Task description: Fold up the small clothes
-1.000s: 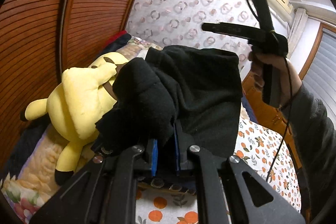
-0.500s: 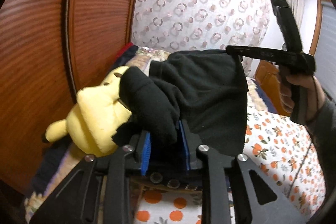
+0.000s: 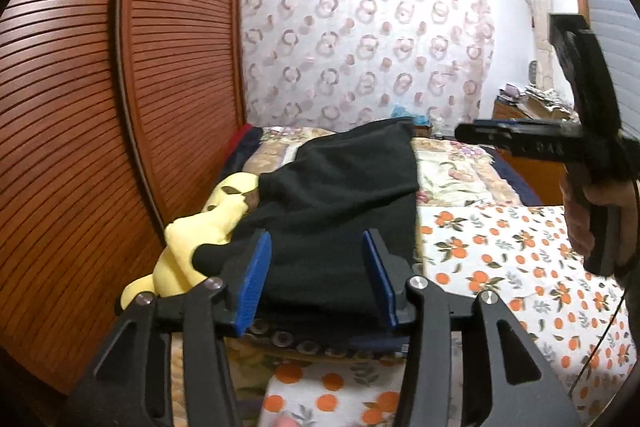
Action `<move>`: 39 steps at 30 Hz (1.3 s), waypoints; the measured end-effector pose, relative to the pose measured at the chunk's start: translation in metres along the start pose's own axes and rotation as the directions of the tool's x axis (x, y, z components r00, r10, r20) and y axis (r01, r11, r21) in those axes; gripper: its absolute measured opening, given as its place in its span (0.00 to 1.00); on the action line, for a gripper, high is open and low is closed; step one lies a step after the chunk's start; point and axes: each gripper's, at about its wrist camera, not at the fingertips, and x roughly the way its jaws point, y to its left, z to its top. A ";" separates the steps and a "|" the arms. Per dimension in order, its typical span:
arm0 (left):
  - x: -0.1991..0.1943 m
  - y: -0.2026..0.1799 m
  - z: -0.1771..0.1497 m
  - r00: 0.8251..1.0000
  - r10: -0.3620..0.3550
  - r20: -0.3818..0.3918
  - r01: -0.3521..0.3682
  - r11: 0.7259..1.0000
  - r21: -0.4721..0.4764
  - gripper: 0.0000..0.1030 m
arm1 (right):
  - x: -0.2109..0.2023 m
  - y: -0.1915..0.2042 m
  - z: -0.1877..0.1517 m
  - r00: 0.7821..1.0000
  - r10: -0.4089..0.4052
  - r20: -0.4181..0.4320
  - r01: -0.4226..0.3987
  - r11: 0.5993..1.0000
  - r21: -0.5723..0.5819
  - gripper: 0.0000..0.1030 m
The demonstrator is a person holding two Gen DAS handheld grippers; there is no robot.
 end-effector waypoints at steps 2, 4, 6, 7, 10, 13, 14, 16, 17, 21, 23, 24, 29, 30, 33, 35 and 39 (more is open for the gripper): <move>-0.003 -0.012 0.000 1.000 -0.018 -0.002 0.018 1.000 0.015 0.45 | -0.021 0.000 -0.015 1.000 -0.023 0.015 0.023 0.999 0.022 0.44; -0.007 -0.027 -0.001 0.999 -0.037 0.004 0.037 0.999 0.033 0.45 | -0.038 -0.001 -0.028 0.999 -0.040 0.024 0.039 0.998 0.040 0.48; -0.010 -0.043 -0.002 0.998 -0.070 0.005 0.070 0.997 0.043 0.45 | -0.058 -0.002 -0.044 0.997 -0.068 0.033 0.066 0.996 0.053 0.49; -0.012 -0.051 -0.003 0.996 -0.085 0.004 0.085 0.995 0.047 0.45 | -0.069 -0.003 -0.052 0.996 -0.081 0.039 0.079 0.995 0.063 0.52; -0.013 -0.074 -0.005 0.993 -0.120 0.005 0.119 0.991 0.060 0.45 | -0.099 -0.006 -0.072 0.991 -0.124 0.050 0.119 0.988 0.094 0.63; -0.018 -0.099 -0.005 0.990 -0.142 0.011 0.141 0.987 0.083 0.45 | -0.131 -0.009 -0.091 0.976 -0.210 0.052 0.203 0.972 0.114 0.68; -0.019 -0.107 -0.004 0.988 -0.154 0.012 0.152 0.984 0.089 0.45 | -0.140 -0.010 -0.096 0.971 -0.233 0.054 0.225 0.966 0.125 0.69; -0.020 -0.122 -0.002 0.983 -0.181 0.010 0.179 0.979 0.097 0.45 | -0.161 -0.015 -0.105 0.959 -0.275 0.071 0.262 0.952 0.157 0.70; -0.021 -0.130 0.000 0.981 -0.193 0.010 0.192 0.976 0.100 0.45 | -0.172 -0.019 -0.110 0.949 -0.305 0.077 0.288 0.941 0.180 0.70; -0.029 -0.155 0.004 0.976 -0.218 0.018 0.215 0.970 0.116 0.45 | -0.207 -0.031 -0.122 0.902 -0.420 0.095 0.389 0.889 0.240 0.70; -0.032 -0.164 0.006 0.973 -0.228 0.020 0.224 0.967 0.118 0.45 | -0.219 -0.037 -0.128 0.879 -0.470 0.085 0.435 0.860 0.266 0.70; -0.034 -0.168 0.007 0.972 -0.235 0.019 0.231 0.966 0.119 0.45 | -0.223 -0.039 -0.129 0.872 -0.483 0.081 0.446 0.851 0.276 0.70; -0.040 -0.178 0.011 0.971 -0.238 0.025 0.233 0.964 0.131 0.45 | -0.240 -0.047 -0.141 0.851 -0.518 0.085 0.471 0.825 0.312 0.70; -0.041 -0.178 0.011 0.971 -0.238 0.025 0.232 0.964 0.132 0.46 | -0.242 -0.048 -0.143 0.849 -0.521 0.084 0.473 0.822 0.318 0.70; -0.043 -0.178 0.012 0.971 -0.238 0.028 0.233 0.963 0.133 0.46 | -0.244 -0.050 -0.147 0.846 -0.528 0.078 0.480 0.816 0.323 0.70; -0.044 -0.178 0.013 0.971 -0.238 0.028 0.232 0.963 0.133 0.46 | -0.245 -0.049 -0.149 0.846 -0.528 0.077 0.480 0.815 0.325 0.70; -0.044 -0.179 0.014 0.971 -0.238 0.029 0.232 0.963 0.134 0.46 | -0.246 -0.051 -0.149 0.847 -0.527 0.077 0.478 0.815 0.327 0.70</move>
